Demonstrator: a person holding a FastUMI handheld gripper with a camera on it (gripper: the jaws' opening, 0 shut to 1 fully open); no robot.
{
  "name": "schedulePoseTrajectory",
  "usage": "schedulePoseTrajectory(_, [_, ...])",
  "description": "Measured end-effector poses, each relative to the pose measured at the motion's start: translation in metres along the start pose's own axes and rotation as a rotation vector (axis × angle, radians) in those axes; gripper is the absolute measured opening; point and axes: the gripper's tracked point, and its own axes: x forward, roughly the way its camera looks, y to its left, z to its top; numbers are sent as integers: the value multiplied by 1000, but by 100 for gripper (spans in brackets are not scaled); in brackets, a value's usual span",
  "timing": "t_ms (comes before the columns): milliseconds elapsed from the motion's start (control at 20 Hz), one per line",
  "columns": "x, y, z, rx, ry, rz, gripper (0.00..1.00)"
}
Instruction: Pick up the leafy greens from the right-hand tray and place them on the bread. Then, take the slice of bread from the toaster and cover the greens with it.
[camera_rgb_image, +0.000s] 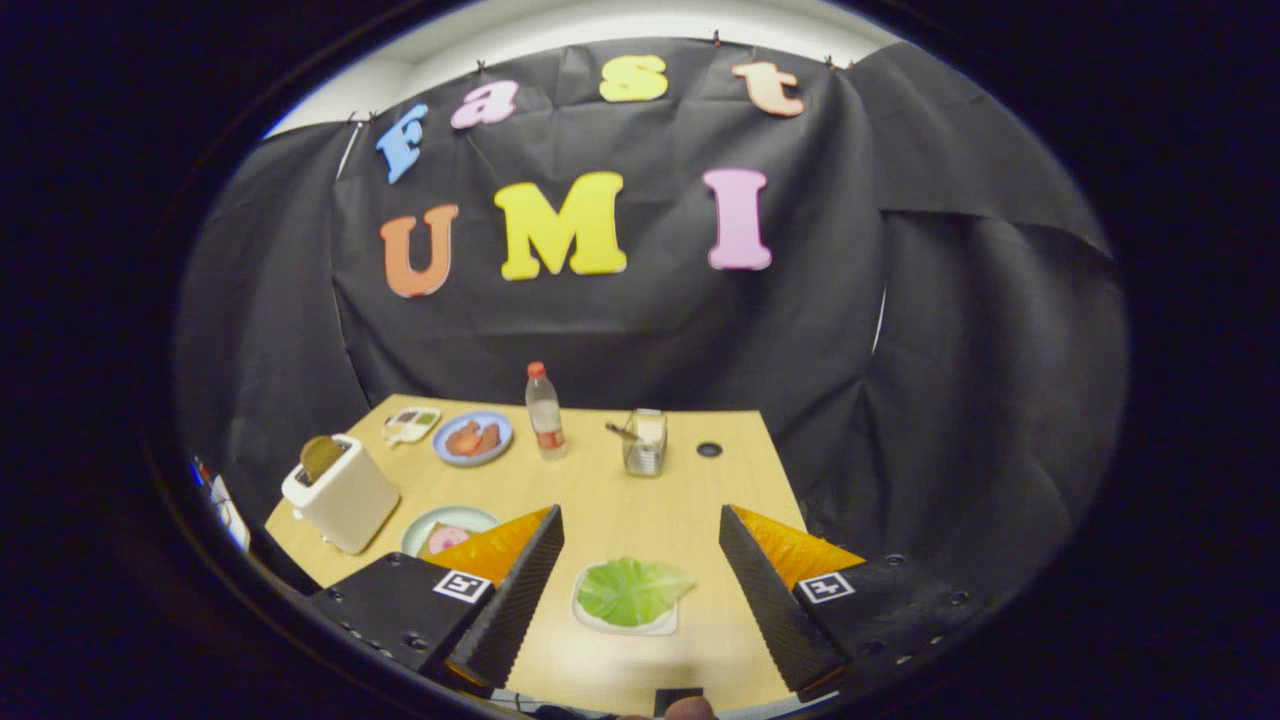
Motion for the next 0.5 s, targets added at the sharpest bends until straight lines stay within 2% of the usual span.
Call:
schedulePoseTrajectory(250, [52, -9, -54, -19, 259, 67, 95])
schedulePoseTrajectory(500, [119, -27, -105, -71, 415, 90, 96])
